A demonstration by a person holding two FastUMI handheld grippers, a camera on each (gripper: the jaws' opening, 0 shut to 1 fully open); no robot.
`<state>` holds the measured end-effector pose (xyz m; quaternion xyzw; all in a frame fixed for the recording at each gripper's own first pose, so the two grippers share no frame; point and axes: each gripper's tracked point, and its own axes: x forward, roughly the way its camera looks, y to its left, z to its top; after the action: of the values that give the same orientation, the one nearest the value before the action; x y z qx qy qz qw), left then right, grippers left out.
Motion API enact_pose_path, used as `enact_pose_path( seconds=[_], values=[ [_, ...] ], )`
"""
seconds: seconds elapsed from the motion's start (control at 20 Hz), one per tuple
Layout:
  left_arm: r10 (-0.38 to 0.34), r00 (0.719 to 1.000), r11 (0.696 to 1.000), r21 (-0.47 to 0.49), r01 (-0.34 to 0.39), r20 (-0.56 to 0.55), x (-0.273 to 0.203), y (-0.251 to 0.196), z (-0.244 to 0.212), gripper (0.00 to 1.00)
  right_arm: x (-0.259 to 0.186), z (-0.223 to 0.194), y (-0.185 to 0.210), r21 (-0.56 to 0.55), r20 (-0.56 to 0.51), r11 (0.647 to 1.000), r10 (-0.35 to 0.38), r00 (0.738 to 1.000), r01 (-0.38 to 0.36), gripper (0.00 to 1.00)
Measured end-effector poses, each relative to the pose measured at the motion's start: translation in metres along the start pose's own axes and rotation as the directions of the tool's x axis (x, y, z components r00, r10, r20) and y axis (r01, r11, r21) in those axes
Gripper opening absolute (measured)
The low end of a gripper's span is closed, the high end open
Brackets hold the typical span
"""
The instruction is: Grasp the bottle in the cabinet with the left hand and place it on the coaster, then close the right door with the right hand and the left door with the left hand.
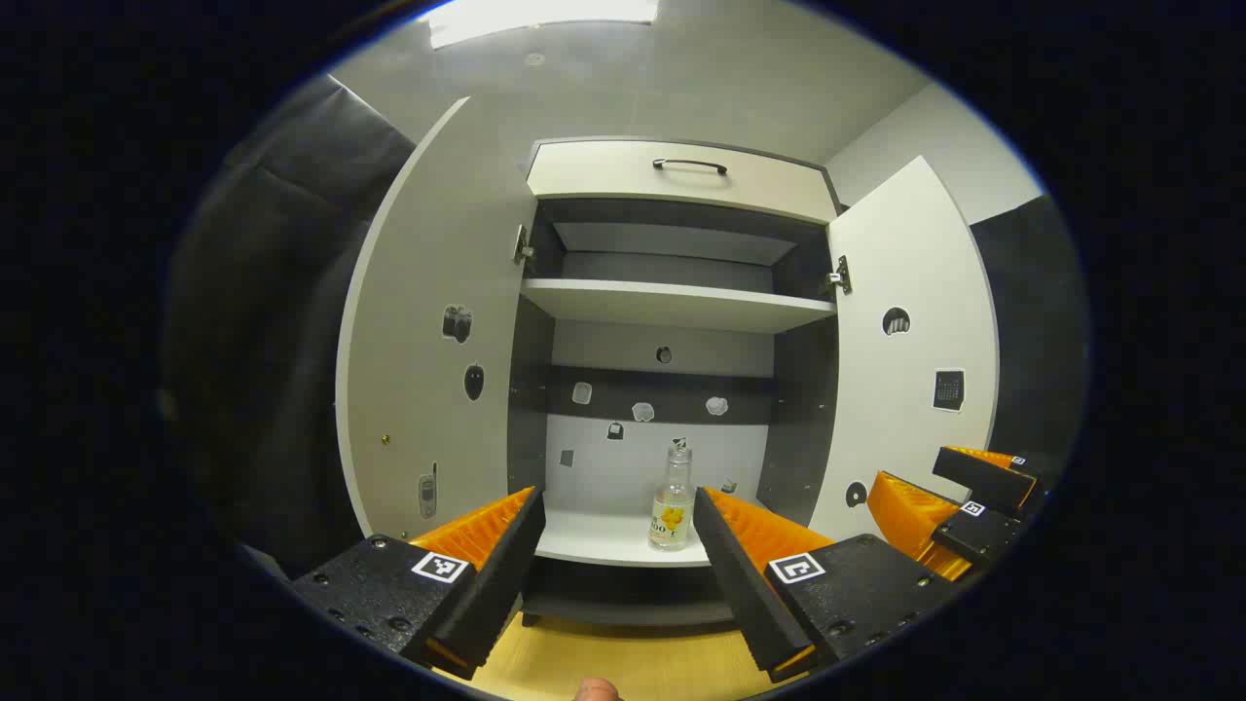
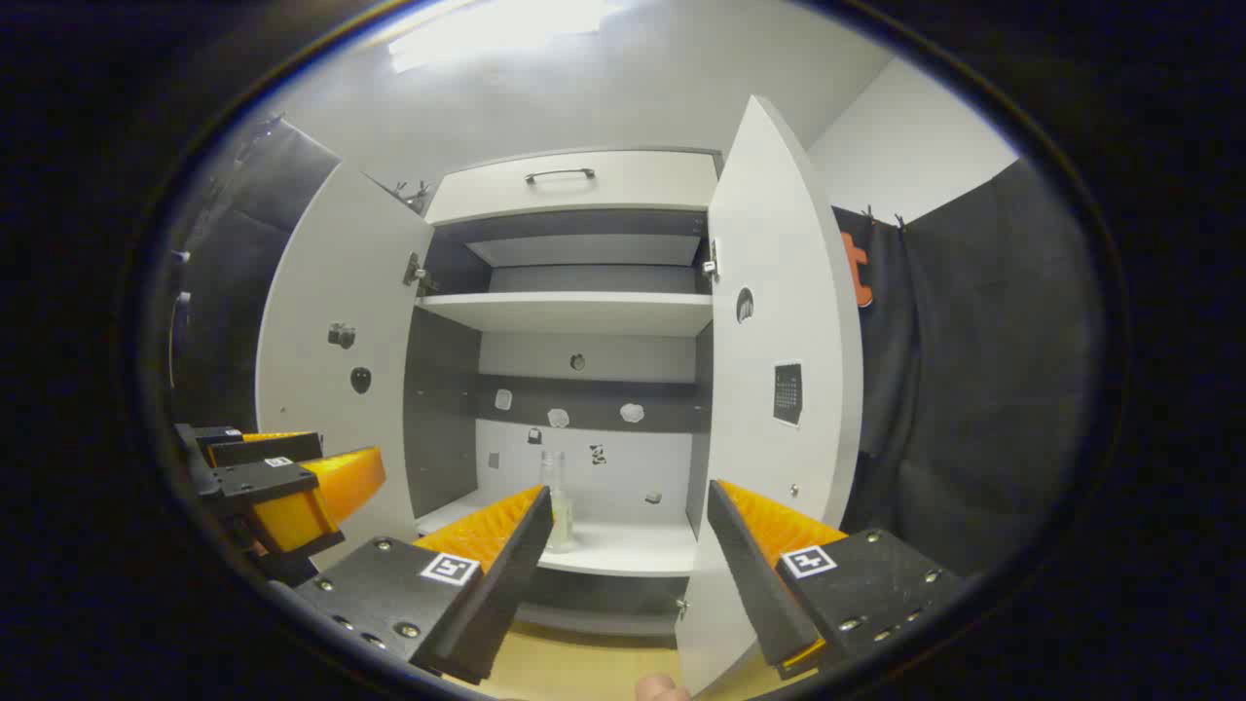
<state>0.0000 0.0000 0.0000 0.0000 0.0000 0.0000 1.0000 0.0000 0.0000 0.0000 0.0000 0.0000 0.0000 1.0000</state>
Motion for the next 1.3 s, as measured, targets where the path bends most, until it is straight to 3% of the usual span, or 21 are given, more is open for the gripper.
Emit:
enact_pose_path(
  seconds=[0.05, 0.1, 0.2, 1.3],
  values=[
    [-0.006, 1.000, 1.000, -0.005, 0.006, 0.002, 0.001, -0.003, 0.001, 0.96, 0.000, 0.000, -0.001, -0.001, 0.001, 1.000, -0.003, 1.000, 0.003, 0.92],
    [-0.008, 1.000, 1.000, -0.008, 0.008, 0.006, 0.001, -0.004, 0.001, 0.96, 0.000, 0.000, -0.001, -0.004, 0.002, 1.000, -0.004, 1.000, 0.004, 0.97],
    [-0.008, 1.000, 1.000, -0.010, 0.009, 0.012, 0.001, -0.007, 0.003, 0.96, -0.001, 0.001, -0.004, -0.014, 0.006, 1.000, -0.006, 1.000, 0.006, 0.92],
    [-0.050, 0.998, 0.999, -0.015, 0.049, -0.027, 0.012, -0.022, -0.022, 0.96, -0.015, -0.005, -0.025, -0.050, -0.013, 0.997, -0.053, 0.999, 0.052, 0.96]
  ],
)
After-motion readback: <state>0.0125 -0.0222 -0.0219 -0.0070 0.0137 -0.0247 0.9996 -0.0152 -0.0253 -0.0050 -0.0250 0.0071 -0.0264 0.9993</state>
